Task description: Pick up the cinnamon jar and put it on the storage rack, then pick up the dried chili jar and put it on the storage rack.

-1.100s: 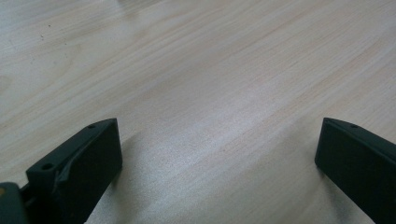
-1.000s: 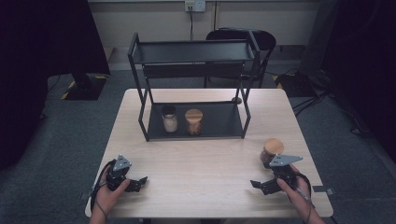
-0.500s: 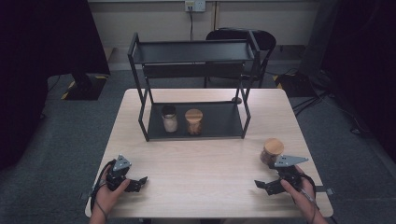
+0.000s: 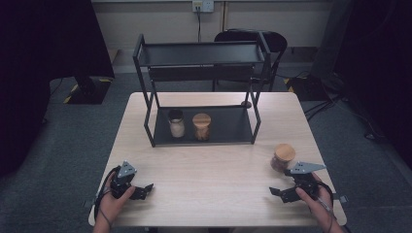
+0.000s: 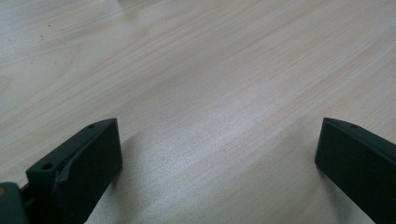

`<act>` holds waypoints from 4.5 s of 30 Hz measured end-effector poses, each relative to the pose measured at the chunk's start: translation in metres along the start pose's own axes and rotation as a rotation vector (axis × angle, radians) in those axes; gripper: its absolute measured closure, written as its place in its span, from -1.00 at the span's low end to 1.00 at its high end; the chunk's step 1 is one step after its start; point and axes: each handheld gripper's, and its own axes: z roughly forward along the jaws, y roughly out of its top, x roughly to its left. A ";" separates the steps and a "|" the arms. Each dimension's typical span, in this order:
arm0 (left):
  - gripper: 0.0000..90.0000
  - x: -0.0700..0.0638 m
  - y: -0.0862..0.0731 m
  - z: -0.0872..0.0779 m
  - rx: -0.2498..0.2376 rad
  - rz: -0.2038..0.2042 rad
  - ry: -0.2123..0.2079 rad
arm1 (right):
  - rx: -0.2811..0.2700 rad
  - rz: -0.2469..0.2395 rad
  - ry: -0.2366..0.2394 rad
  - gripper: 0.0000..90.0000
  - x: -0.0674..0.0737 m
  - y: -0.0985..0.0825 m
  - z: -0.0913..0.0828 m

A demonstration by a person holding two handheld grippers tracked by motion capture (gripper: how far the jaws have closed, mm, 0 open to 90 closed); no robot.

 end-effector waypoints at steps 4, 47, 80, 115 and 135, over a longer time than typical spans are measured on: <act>-0.99 0.000 0.000 0.000 0.000 0.000 0.000 | 0.003 0.000 -0.011 -0.97 -0.001 -0.001 -0.002; -0.99 0.000 0.000 0.000 0.000 0.000 0.000 | -0.001 0.067 -0.118 -0.96 -0.016 -0.013 -0.014; -0.99 0.000 0.000 0.000 0.000 0.000 0.000 | -0.016 0.111 -0.173 -0.96 -0.030 -0.015 -0.019; -1.00 0.000 0.000 0.000 0.000 0.000 -0.001 | -0.014 0.103 -0.207 -0.96 -0.042 0.000 -0.011; -0.99 0.000 0.000 0.000 0.000 0.000 -0.001 | -0.031 0.080 -0.235 -0.96 -0.044 0.019 0.000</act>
